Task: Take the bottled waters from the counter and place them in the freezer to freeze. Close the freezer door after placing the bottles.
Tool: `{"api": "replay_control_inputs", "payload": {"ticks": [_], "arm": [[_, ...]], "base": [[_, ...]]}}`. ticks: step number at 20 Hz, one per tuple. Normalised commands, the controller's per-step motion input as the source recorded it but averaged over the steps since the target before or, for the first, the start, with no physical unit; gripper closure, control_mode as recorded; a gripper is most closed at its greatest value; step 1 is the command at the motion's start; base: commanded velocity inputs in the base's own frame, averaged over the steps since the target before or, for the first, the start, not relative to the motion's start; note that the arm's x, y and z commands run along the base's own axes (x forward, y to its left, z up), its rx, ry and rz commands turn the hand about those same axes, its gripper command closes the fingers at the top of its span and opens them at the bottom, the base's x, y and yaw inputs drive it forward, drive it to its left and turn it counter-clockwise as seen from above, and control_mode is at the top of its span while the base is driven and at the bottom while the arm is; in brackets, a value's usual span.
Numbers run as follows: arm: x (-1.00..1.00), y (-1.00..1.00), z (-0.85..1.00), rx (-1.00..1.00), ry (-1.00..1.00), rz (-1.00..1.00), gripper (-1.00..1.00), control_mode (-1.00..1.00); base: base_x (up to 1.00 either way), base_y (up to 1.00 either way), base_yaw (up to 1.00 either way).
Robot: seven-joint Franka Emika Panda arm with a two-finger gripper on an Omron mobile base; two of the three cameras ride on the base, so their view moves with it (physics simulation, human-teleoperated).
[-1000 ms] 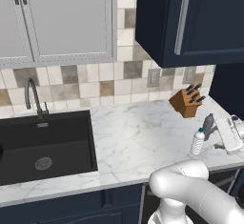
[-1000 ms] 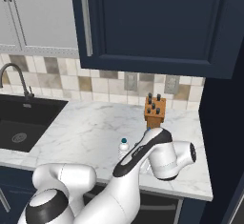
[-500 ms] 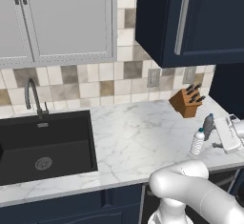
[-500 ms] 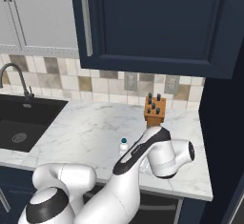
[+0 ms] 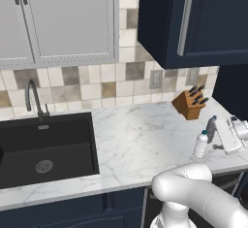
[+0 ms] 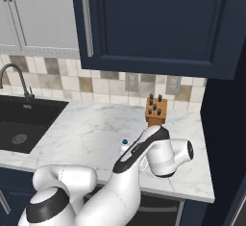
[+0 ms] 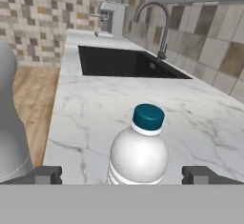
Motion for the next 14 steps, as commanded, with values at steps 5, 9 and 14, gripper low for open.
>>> {"api": "replay_control_inputs", "payload": {"ticks": [5, 9, 14], "arm": [[0.03, 0.13, 0.0, 0.0, 0.0, 0.0, -1.0, -1.0], [0.0, 0.22, -0.01, 0.0, 0.0, 0.0, -1.0, -1.0], [0.0, 0.1, 0.0, 0.0, 0.0, 0.0, -1.0, -1.0]], "base": [[0.0, 0.0, 0.0], [0.0, 0.0, 0.0], [0.0, 0.0, 0.0]]}}
